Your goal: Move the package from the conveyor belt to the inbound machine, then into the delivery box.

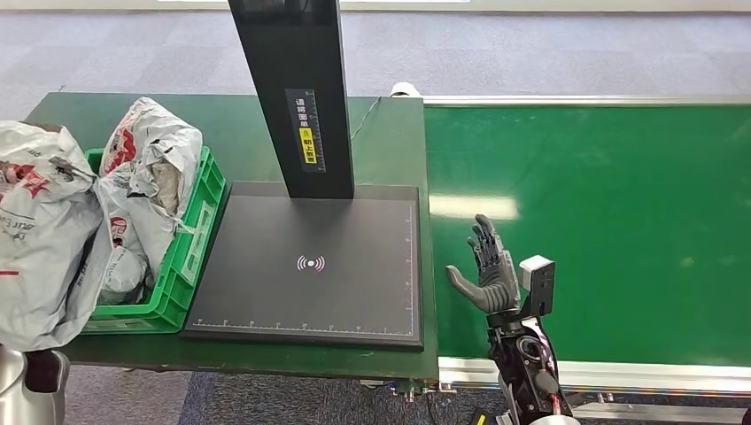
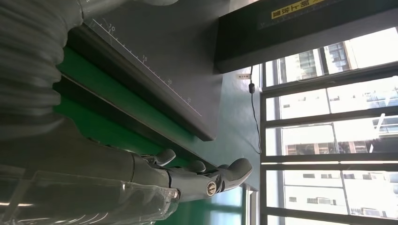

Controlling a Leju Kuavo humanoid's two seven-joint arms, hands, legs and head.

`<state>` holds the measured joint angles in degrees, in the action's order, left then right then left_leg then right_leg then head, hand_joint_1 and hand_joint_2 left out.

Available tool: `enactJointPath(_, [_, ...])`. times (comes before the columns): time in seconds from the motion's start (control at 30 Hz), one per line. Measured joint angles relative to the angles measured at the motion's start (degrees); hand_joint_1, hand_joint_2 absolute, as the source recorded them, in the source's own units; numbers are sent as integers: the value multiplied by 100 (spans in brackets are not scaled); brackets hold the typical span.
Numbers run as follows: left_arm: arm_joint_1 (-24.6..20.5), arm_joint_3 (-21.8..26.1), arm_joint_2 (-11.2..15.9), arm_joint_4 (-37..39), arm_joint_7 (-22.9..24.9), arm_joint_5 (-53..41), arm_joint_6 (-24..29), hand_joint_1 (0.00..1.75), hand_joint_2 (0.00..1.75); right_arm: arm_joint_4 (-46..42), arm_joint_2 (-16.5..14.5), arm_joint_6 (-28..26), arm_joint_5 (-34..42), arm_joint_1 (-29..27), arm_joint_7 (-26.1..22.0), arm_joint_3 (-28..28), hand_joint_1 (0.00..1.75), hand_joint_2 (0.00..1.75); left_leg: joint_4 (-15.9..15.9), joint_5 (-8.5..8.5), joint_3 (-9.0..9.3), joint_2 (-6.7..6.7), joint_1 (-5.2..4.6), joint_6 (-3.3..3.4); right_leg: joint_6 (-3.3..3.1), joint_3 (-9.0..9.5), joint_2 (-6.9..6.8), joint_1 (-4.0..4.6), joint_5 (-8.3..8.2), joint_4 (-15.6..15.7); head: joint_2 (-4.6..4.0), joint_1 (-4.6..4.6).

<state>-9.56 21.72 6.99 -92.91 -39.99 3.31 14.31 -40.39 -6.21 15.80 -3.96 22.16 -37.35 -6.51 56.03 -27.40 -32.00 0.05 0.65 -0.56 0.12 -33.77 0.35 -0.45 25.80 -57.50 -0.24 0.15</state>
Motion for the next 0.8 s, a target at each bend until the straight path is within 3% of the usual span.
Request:
enactJointPath(0.13, [-353, 191, 79, 433, 152, -23, 29, 175, 175, 0, -5, 7, -23, -5, 3, -4, 0, 175, 1, 1, -2, -9, 0, 0, -1, 0, -8, 0, -1, 0, 0, 0])
enactJointPath(0.33, [-1269, 541, 489, 1989, 163, 111, -252, 175, 175, 0, -14, 30, -50, -14, -13, -9, 0, 175, -1, 10, 1, 0, 9, -12, -13, -3, 0, 9, -9, -2, 0, -1])
enactJointPath(0.43, [-1728, 574, 659, 2796, 275, -469, 25, 175, 175, 0, -21, 61, -92, -13, -11, -11, 0, 175, 1, 13, -1, -7, 10, -11, -13, -7, -6, 9, -9, -2, 0, 0])
enactJointPath(0.63, [-3056, -22, 723, 4667, 958, -2631, 671, 175, 175, 22, -112, 107, -173, 89, 2, -8, 0, 175, 4, 26, -12, -38, 3, -3, -11, -1, -34, 3, -17, -1, 0, 0])
enactJointPath(0.8, [-3492, -835, 534, 5635, 1719, -4109, 572, 175, 175, 86, -149, 127, -198, 170, -28, 13, 0, 175, 6, 26, -14, -32, 0, -3, -11, -8, -29, 0, -21, -1, 0, 1])
